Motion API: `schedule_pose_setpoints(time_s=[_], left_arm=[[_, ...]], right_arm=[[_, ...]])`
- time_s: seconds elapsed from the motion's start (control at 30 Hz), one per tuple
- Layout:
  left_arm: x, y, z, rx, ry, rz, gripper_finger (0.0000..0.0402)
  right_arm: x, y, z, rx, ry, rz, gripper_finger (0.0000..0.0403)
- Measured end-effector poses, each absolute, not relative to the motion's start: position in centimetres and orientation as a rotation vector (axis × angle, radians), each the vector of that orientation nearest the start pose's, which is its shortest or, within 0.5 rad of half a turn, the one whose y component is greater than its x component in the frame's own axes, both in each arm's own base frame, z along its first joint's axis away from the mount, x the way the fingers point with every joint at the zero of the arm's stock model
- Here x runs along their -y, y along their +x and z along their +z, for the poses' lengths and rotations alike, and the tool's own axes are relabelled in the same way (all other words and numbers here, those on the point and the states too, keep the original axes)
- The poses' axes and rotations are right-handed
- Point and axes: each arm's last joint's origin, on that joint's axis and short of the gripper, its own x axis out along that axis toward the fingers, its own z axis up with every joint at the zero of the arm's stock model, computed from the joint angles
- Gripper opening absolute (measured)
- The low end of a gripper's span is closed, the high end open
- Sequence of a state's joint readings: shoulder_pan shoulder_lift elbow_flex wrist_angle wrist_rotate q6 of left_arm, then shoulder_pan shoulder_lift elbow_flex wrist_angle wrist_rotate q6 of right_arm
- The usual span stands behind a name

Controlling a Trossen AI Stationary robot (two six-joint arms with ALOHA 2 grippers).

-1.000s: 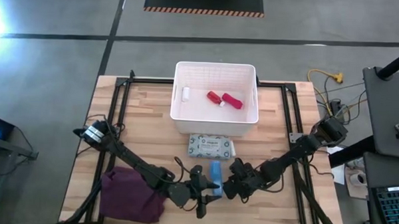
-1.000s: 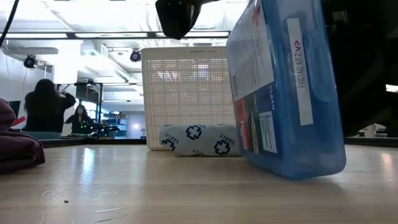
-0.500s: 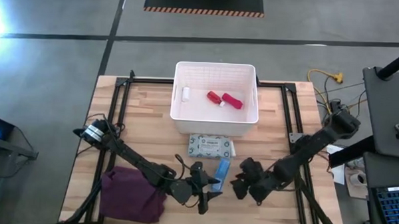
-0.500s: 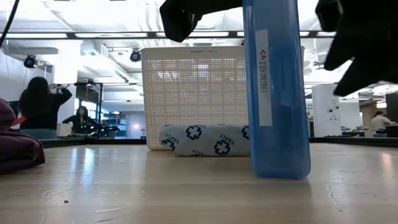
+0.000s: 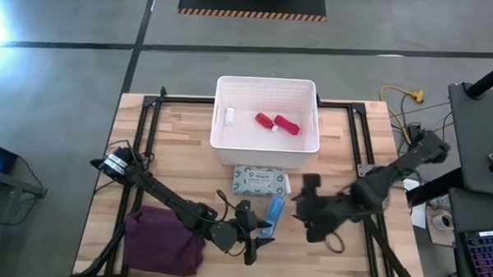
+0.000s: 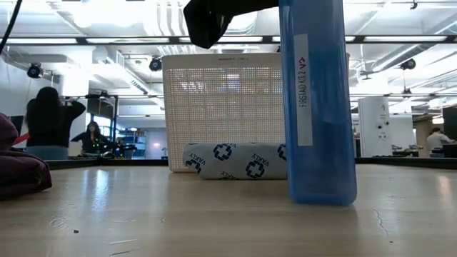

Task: Pick & place medical supplies in basket/bin
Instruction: Put the blue first aid kit into the white bin

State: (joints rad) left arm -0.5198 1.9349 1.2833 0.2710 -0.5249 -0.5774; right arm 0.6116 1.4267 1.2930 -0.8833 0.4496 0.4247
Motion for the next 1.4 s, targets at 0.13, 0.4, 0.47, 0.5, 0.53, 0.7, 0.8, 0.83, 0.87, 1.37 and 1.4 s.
schedule_pose_setpoints(time_s=[0.13,0.4,0.47,0.5,0.53,0.7,0.8,0.83,0.87,1.37,1.4], left_arm=[[20.2,38.2,21.5,-0.317,-0.384,0.098,0.0195],[20.2,38.2,21.5,-0.316,-0.395,0.099,0.0195],[20.2,38.2,21.5,-0.317,-0.395,0.099,0.0195],[20.2,38.1,21.5,-0.317,-0.395,0.099,0.0195],[20.2,38.1,21.5,-0.317,-0.395,0.098,0.0195],[20.2,38.1,21.5,-0.316,-0.396,0.097,0.0195],[20.3,38.2,21.7,-0.312,-0.398,0.097,0.0195],[20.3,38.2,21.7,-0.313,-0.398,0.097,0.0195],[20.3,38.2,21.7,-0.312,-0.398,0.097,0.0195],[20.8,37.6,22.3,-0.305,-0.374,0.081,0.0195],[20.9,37.5,22.5,-0.305,-0.358,0.076,0.0195]], right_arm=[[-15.0,26.7,30.8,-1.061,-0.421,0.034,0.0234],[-15.1,30.9,30.2,-1.237,-0.792,0.202,0.0281],[-15.4,31.4,30.4,-1.204,-0.861,0.264,0.0289],[-15.5,31.6,30.5,-1.194,-0.879,0.292,0.0293],[-15.6,31.7,30.6,-1.187,-0.873,0.324,0.0297],[-15.8,32.0,30.3,-1.165,-0.839,0.415,0.0313],[-16.0,32.4,29.6,-1.147,-0.875,0.457,0.0319],[-16.1,32.5,29.4,-1.144,-0.879,0.472,0.0321],[-16.2,32.6,29.2,-1.151,-0.868,0.491,0.0323],[-16.0,34.3,26.7,-1.209,-0.824,0.512,0.0298],[-16.1,34.4,26.7,-1.207,-0.820,0.515,0.0290]])
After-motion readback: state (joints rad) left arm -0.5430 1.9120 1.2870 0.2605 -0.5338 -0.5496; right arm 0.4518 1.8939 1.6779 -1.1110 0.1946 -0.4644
